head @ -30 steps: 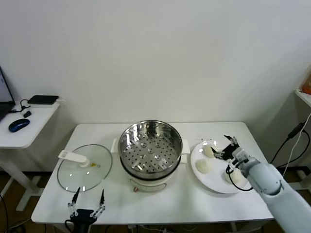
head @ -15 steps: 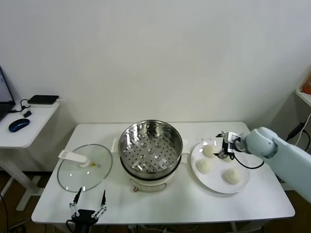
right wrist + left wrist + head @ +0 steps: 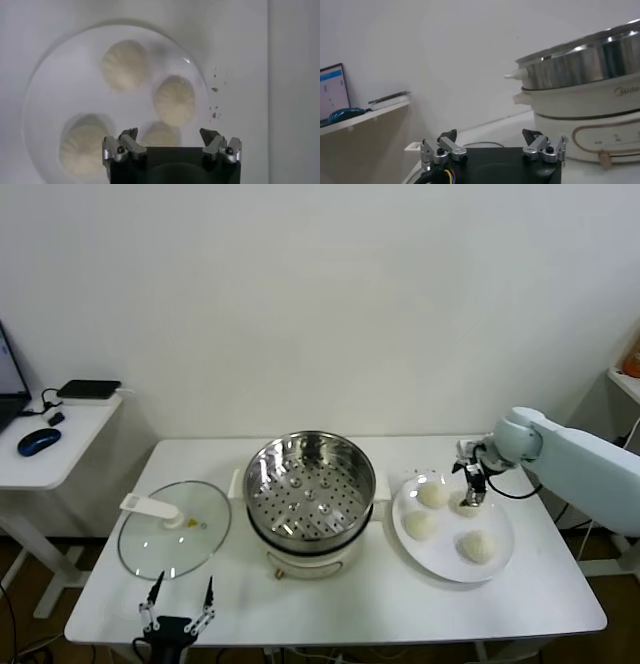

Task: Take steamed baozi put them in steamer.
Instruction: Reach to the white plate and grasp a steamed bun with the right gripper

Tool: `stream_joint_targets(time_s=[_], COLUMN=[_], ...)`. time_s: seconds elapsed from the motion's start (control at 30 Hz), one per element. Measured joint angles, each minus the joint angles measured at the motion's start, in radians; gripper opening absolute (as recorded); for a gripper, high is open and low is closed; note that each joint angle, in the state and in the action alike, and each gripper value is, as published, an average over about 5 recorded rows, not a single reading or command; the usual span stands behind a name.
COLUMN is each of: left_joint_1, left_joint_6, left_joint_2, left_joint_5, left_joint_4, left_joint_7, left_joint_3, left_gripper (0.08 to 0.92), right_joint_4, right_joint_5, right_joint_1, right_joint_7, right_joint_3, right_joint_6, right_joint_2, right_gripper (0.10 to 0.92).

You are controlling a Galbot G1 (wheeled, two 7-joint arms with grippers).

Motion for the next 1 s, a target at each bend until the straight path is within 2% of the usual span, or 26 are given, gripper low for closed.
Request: stream_joint_targets(time_s=[0.63, 1.0], left_joint_1=[-0.008, -0.013], left_joint_6=[0.000, 0.003], left_joint_2=[0.003, 0.001], left_joint_5=[0.007, 0.009], left_joint_4=[0.023, 0.028], left_joint_7=[0.004, 0.007], left_joint_3=[-0.011, -0.014], left_gripper=[0.823, 0.823], right_joint_4=[-0.251, -0.329], right_joint_5=[-0.058, -0.070], right_joint_1=[-0.082, -0.096], right_joint_7=[-0.039, -0.049], right_joint_3=[0.082, 0.107], right_joint_6=[0.081, 0.106], right_joint_2=[0.168, 0.231], right_gripper=[0.823, 0.823])
